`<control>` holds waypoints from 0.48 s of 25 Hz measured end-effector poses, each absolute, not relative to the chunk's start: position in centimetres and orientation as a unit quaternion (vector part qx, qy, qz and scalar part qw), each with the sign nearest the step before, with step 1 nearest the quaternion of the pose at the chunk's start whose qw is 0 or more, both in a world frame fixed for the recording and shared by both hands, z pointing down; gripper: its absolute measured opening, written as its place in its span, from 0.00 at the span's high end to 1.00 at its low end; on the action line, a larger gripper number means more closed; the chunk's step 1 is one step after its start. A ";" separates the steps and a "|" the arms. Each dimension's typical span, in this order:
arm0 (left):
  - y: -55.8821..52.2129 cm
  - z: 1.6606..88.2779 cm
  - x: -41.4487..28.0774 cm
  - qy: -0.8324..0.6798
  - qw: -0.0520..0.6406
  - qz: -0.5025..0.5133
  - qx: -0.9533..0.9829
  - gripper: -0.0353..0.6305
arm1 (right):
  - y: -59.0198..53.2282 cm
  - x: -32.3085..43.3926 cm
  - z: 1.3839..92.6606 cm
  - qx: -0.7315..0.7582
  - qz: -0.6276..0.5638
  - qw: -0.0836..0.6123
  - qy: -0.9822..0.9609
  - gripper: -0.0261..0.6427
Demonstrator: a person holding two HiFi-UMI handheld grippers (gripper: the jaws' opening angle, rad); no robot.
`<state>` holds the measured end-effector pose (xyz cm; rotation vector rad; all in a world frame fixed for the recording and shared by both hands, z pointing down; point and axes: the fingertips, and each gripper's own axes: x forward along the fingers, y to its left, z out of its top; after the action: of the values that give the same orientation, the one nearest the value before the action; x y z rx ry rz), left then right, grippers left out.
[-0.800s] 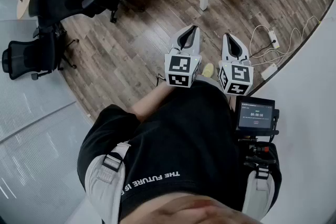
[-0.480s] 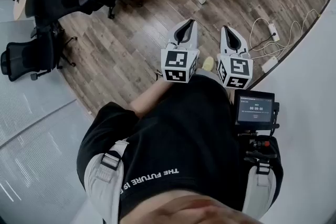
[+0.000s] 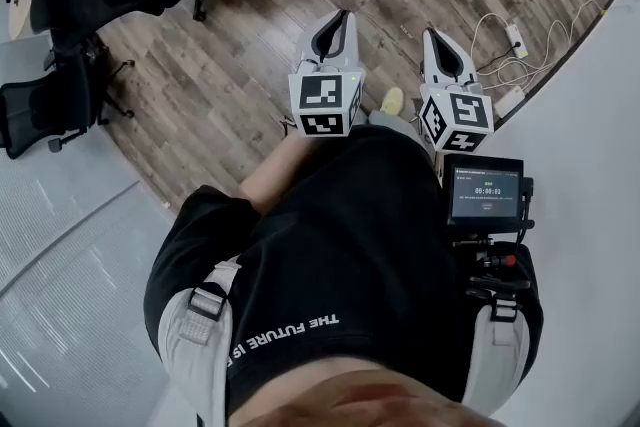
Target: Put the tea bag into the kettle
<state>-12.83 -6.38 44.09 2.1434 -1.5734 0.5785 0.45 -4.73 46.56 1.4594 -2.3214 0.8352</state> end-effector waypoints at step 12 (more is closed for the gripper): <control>-6.6 44.4 -13.2 -0.578 0.211 0.201 0.762 0.92 | -4.9 1.0 46.6 0.501 0.290 0.135 -0.804 0.95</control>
<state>-13.18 -6.60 44.41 2.1190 -1.6055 0.5579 1.03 -4.86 46.58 1.4520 -2.3297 0.8404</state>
